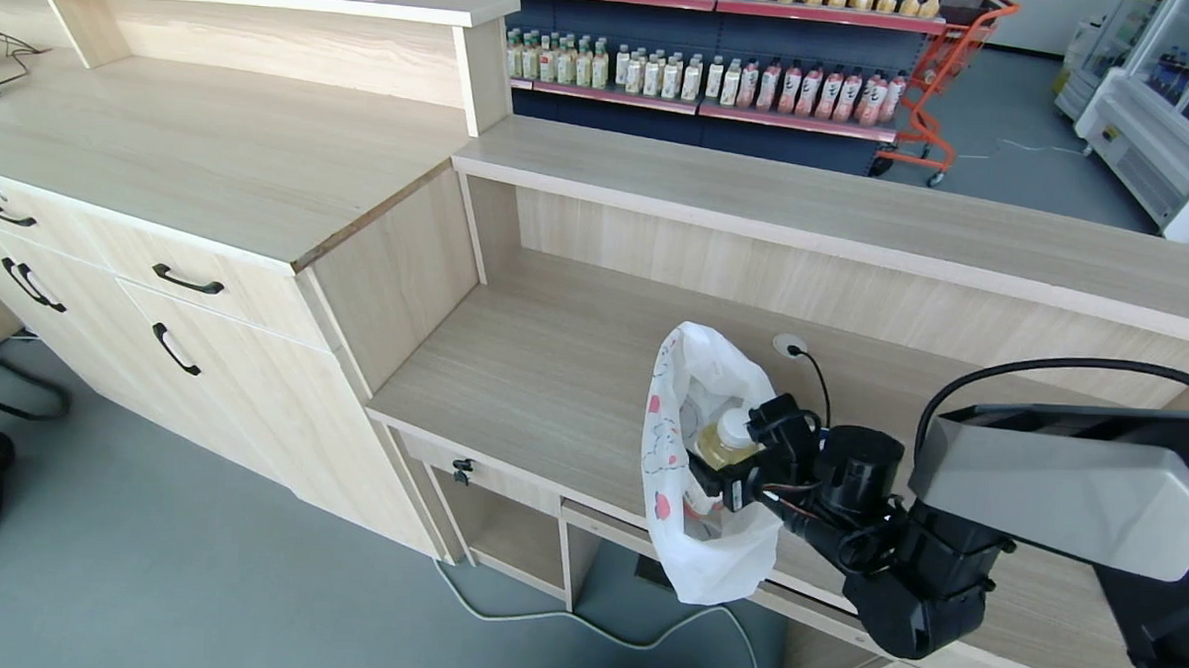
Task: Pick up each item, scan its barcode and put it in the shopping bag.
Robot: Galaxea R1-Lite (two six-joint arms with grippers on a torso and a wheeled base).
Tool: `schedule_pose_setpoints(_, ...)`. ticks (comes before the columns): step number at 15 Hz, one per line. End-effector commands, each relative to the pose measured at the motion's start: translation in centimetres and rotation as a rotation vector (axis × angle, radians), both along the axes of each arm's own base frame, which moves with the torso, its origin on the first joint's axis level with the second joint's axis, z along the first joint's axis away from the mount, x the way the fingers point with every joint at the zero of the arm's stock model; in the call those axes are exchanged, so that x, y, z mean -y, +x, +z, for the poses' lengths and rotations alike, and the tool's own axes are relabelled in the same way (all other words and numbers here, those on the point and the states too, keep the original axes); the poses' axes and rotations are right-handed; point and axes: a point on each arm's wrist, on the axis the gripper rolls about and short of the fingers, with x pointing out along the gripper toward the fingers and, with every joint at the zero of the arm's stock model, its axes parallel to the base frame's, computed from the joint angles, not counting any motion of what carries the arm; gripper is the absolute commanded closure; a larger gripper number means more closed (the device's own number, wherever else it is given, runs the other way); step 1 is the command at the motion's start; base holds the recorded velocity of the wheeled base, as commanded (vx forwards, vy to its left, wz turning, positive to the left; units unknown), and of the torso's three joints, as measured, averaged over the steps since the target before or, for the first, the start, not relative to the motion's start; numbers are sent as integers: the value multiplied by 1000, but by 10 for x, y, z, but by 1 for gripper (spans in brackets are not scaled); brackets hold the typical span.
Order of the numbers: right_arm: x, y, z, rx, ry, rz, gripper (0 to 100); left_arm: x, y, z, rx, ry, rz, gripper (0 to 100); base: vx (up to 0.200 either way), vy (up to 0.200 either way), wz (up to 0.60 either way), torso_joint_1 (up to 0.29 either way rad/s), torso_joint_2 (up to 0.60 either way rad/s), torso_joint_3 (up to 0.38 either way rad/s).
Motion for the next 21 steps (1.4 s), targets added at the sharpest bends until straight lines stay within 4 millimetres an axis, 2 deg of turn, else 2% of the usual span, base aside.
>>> schedule_pose_setpoints(1,11,-27,57,78,32,5,0,0,0,0,0,0,0,0,0,0,0,0,0,0)
schedule_pose_setpoints(3,22,-55,84,66,25,3,0,0,0,0,0,0,0,0,0,0,0,0,0,0)
schedule_pose_setpoints(4,32,-78,99,46,17,3,0,0,0,0,0,0,0,0,0,0,0,0,0,0)
schedule_pose_setpoints(5,38,-87,102,42,13,-4,0,0,0,0,0,0,0,0,0,0,0,0,0,0)
schedule_pose_setpoints(8,80,-95,119,83,-42,-143,0,0,0,0,0,0,0,0,0,0,0,0,0,0)
schedule_pose_setpoints(10,109,-100,129,95,-146,-245,0,0,0,0,0,0,0,0,0,0,0,0,0,0)
schedule_pose_setpoints(12,159,-104,136,55,-297,-442,0,0,0,0,0,0,0,0,0,0,-600,5,-2,5)
schedule_pose_setpoints(14,183,-108,139,26,-341,-576,0,0,0,0,0,0,0,0,0,0,-600,2,2,5)
schedule_pose_setpoints(15,218,-120,134,-82,-420,-849,0,0,0,0,0,0,0,0,0,0,-600,12,2,-2)
schedule_pose_setpoints(19,290,-155,116,-345,-528,-1110,0,0,0,0,0,0,0,0,0,0,-150,-61,126,55)
schedule_pose_setpoints(21,315,-163,99,-465,-567,-1159,0,0,0,0,0,0,0,0,0,0,0,0,0,0)
